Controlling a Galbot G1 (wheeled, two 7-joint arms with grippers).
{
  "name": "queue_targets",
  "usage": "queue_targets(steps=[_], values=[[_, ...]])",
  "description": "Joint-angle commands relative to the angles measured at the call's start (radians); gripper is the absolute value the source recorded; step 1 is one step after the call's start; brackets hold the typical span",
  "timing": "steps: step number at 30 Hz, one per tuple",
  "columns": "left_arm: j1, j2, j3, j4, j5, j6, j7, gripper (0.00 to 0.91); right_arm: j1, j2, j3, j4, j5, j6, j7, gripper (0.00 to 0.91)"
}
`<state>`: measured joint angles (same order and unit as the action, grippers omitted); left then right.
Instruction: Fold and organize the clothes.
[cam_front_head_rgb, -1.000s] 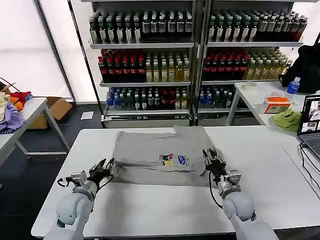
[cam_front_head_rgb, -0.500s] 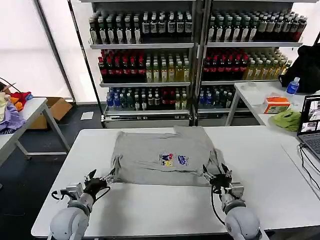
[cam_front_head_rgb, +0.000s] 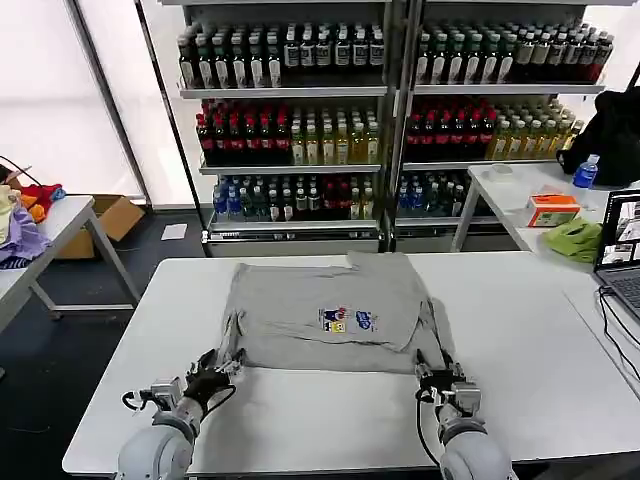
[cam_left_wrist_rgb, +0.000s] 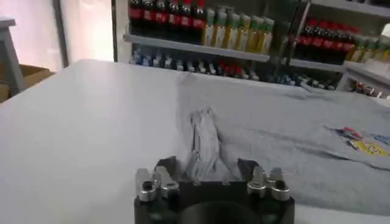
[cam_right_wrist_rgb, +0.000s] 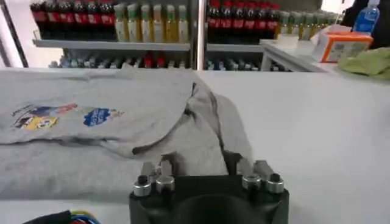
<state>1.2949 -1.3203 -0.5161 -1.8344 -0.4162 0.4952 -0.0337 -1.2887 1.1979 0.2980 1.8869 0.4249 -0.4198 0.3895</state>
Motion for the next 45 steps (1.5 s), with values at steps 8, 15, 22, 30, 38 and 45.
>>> queue_targets(steps=[8,15,22,30,38,45], values=[[0.011,-0.006,0.01,0.015,-0.004,-0.038,0.008,0.01,-0.014,-0.014,-0.004,0.01,0.078,-0.028,-0.033,0.0],[0.114,-0.007,-0.023,-0.075,-0.005,-0.043,-0.005,0.01,-0.089,-0.078,0.013,0.107,0.091,-0.036,-0.085,0.0],[0.346,-0.031,-0.088,-0.258,-0.005,-0.042,-0.021,0.0,-0.263,-0.149,0.056,0.234,0.083,-0.046,-0.102,0.0],[0.638,-0.093,-0.109,-0.459,0.055,-0.009,-0.032,0.736,-0.503,-0.154,0.171,0.381,0.041,-0.057,-0.125,0.907],[0.678,-0.097,-0.135,-0.525,0.077,0.068,-0.034,0.907,-0.496,-0.121,0.182,0.415,0.045,-0.067,-0.154,0.907],[0.578,-0.017,-0.212,-0.602,0.017,0.082,-0.039,0.907,-0.327,-0.131,0.278,0.397,0.059,-0.022,-0.224,0.907]])
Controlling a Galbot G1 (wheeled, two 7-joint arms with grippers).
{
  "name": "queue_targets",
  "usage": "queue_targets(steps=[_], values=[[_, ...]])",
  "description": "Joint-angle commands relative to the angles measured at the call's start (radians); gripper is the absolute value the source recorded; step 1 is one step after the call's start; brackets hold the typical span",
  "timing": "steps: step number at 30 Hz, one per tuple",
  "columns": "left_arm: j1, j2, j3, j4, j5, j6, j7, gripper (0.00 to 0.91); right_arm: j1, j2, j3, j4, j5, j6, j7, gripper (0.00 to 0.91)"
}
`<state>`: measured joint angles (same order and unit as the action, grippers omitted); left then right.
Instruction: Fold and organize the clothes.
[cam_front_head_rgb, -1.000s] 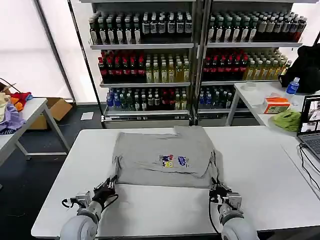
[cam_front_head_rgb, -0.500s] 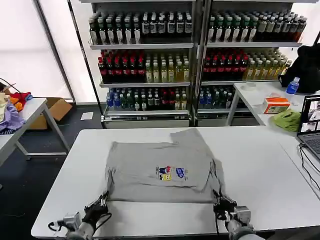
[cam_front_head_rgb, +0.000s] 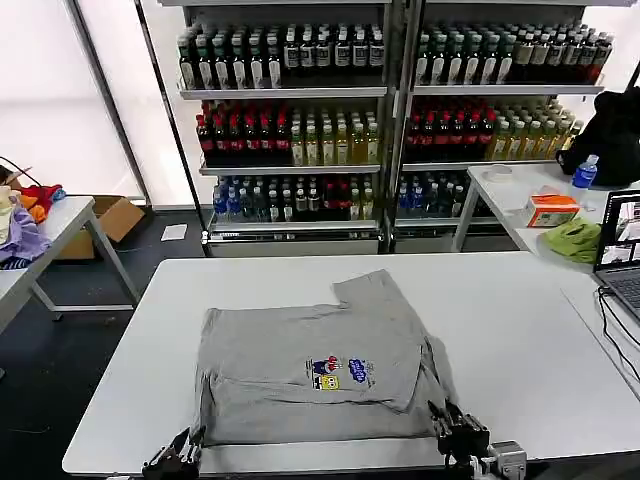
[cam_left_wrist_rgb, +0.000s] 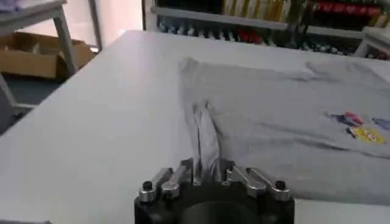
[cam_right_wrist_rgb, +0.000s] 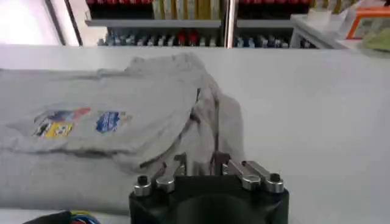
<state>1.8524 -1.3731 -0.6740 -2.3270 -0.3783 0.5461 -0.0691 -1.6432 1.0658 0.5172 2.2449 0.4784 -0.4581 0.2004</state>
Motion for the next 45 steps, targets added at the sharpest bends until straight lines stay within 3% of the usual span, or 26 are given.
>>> queue_targets(steps=[1,6,8,9,10,13,17,25,30,45], values=[[-0.006,0.051,-0.083,-0.105,-0.031,0.031,0.014,0.907,0.052,-0.004,0.068,0.032,0.006,0.017,-0.047,0.907],[-0.16,0.172,-0.15,-0.004,-0.132,0.028,0.094,0.907,0.264,-0.03,0.076,-0.089,-0.007,0.021,-0.154,0.907],[-0.241,0.247,-0.13,0.075,-0.152,0.03,0.152,0.907,0.453,-0.056,0.04,-0.262,0.008,0.018,-0.304,0.907],[-0.259,0.264,-0.118,0.117,-0.152,0.03,0.163,0.907,0.487,-0.06,0.025,-0.295,0.003,0.022,-0.34,0.907],[-0.305,0.307,-0.102,0.151,-0.152,0.03,0.193,0.907,0.575,-0.063,-0.015,-0.422,-0.003,0.027,-0.409,0.907],[-0.411,0.377,-0.051,0.305,-0.166,0.03,0.273,0.907,0.809,-0.038,-0.098,-0.623,-0.031,0.007,-0.532,0.907],[-0.585,0.435,0.017,0.448,-0.167,0.03,0.344,0.907,0.986,-0.005,-0.21,-0.841,-0.05,-0.023,-0.642,0.907],[-0.827,0.491,0.154,0.696,-0.196,0.003,0.399,0.907,1.214,0.069,-0.328,-1.135,-0.093,-0.02,-0.671,0.907],[-0.948,0.49,0.24,0.816,-0.196,-0.009,0.393,0.907,1.255,0.112,-0.356,-1.245,-0.116,-0.042,-0.651,0.907],[-1.039,0.41,0.312,0.971,-0.153,-0.037,0.395,0.907,1.242,0.181,-0.381,-1.284,-0.136,-0.077,-0.599,0.907]])
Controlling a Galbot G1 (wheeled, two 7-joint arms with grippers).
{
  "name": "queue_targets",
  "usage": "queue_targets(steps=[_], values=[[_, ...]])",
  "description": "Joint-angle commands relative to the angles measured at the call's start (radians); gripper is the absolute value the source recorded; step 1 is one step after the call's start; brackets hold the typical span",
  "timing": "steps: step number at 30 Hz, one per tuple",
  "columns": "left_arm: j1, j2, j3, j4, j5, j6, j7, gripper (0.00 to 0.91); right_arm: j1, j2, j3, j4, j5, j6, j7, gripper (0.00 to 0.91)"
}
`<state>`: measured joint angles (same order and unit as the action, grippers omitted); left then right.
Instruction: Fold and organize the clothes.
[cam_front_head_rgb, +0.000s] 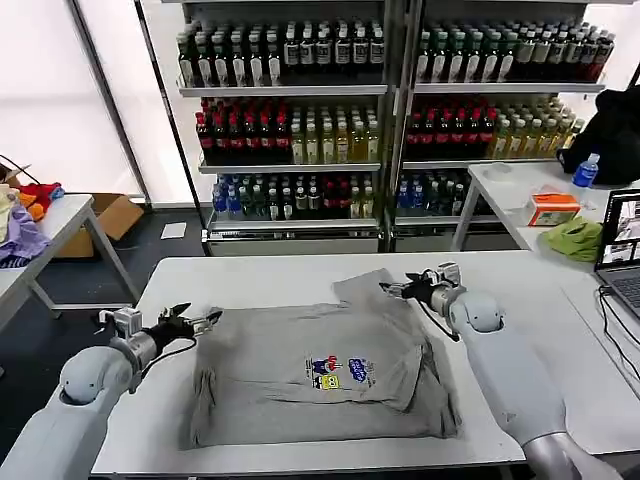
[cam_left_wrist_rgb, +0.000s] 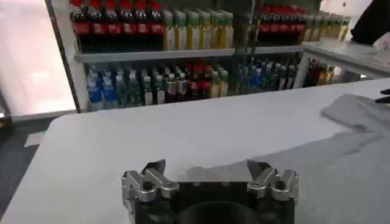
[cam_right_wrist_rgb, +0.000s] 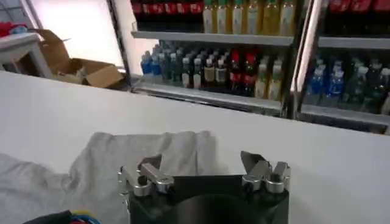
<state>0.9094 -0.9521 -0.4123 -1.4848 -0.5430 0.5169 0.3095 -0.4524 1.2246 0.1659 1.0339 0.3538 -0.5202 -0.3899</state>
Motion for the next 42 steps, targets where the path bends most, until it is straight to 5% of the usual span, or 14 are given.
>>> queue_targets(steps=[1,2,4,5,7,16,18,19,20,21,23,37,42], values=[[-0.091,-0.019,0.048,0.125,0.01,-0.004,0.017,0.907,0.053,0.027,-0.034,-0.077,-0.011,-0.016,0.005,0.877],[-0.085,-0.032,0.046,0.121,0.011,-0.004,0.017,0.907,0.054,0.033,-0.034,-0.079,-0.011,-0.019,0.009,0.826],[-0.077,-0.043,0.047,0.113,0.013,0.0,0.018,0.907,0.056,0.036,-0.037,-0.078,-0.01,-0.02,0.013,0.564],[-0.07,-0.052,0.045,0.111,0.023,0.001,0.02,0.907,0.055,0.037,-0.037,-0.075,-0.009,-0.022,0.016,0.282],[-0.052,-0.066,0.036,0.105,0.027,0.002,0.022,0.907,0.047,0.04,-0.029,-0.065,-0.01,-0.028,0.041,0.0],[-0.017,-0.111,0.026,0.118,0.061,0.002,0.034,0.897,0.01,0.027,-0.027,-0.052,-0.015,-0.033,0.06,0.0],[-0.015,-0.112,0.026,0.124,0.061,-0.001,0.04,0.715,0.002,0.024,-0.027,-0.045,-0.01,-0.031,0.059,0.0],[-0.016,-0.113,0.026,0.125,0.061,-0.001,0.04,0.524,0.0,0.024,-0.027,-0.039,-0.004,-0.031,0.06,0.0],[-0.017,-0.113,0.026,0.126,0.06,-0.002,0.042,0.524,-0.003,0.025,-0.027,-0.036,-0.003,-0.03,0.06,0.0],[-0.021,-0.114,0.025,0.131,0.06,-0.002,0.044,0.131,-0.006,0.026,-0.027,-0.03,-0.003,-0.03,0.062,0.0],[-0.027,-0.114,0.027,0.139,0.061,-0.002,0.045,0.01,-0.01,0.029,-0.029,-0.025,-0.004,-0.03,0.065,0.0],[-0.04,-0.089,0.047,0.144,0.051,-0.004,0.05,0.01,-0.03,0.037,-0.028,0.005,0.036,-0.018,0.082,0.0],[-0.043,-0.061,0.06,0.103,0.079,-0.02,0.048,0.01,-0.035,0.038,0.006,0.081,0.119,0.0,0.15,0.0]])
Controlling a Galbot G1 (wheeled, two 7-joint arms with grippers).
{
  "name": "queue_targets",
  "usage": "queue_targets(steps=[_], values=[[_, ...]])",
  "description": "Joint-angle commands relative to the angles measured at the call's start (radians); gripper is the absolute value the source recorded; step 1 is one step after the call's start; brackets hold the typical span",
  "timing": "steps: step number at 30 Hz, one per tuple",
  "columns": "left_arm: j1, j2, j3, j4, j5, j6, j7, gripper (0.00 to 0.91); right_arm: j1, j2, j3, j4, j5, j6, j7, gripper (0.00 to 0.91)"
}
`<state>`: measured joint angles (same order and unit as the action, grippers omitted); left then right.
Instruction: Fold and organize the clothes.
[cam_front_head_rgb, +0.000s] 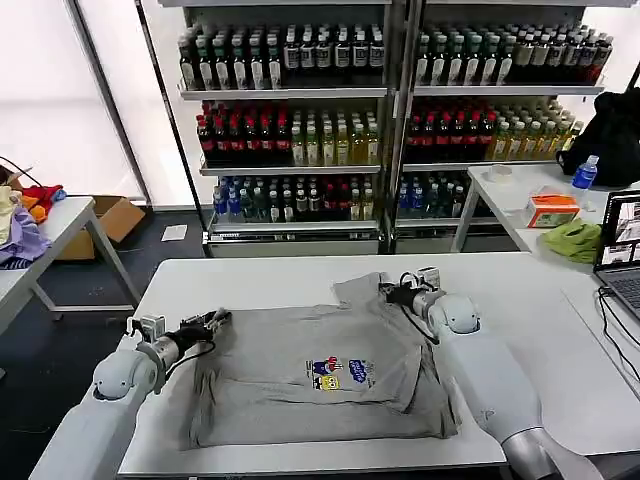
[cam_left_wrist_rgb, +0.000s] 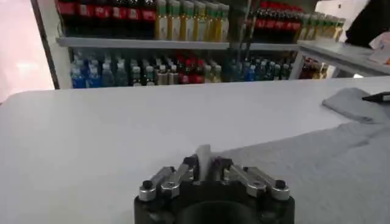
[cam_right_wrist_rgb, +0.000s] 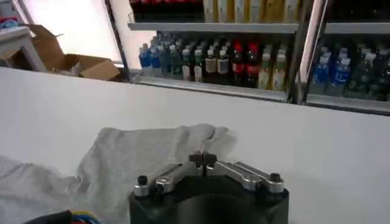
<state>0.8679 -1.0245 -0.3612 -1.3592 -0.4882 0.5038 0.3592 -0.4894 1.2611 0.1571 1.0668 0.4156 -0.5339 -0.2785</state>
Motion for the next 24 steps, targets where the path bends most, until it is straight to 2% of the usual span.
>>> queue_targets(steps=[1,3,14,21,24], values=[[-0.001,0.017,0.008,-0.039,0.022,-0.007,-0.004,0.01,0.001,0.002,0.02,0.06,0.064,0.014,0.042,0.0],[0.001,0.035,0.007,-0.074,0.007,-0.004,-0.012,0.01,-0.019,-0.009,0.037,0.14,0.128,0.013,0.069,0.0],[0.117,0.082,-0.088,-0.327,-0.091,-0.006,-0.075,0.01,-0.194,-0.082,0.1,0.507,0.277,-0.038,0.179,0.0],[0.285,0.11,-0.183,-0.461,-0.092,-0.054,-0.132,0.01,-0.394,-0.143,0.186,0.737,0.32,-0.044,0.213,0.0],[0.362,0.113,-0.231,-0.522,-0.112,-0.038,-0.148,0.01,-0.524,-0.149,0.243,0.814,0.322,-0.045,0.228,0.0]])
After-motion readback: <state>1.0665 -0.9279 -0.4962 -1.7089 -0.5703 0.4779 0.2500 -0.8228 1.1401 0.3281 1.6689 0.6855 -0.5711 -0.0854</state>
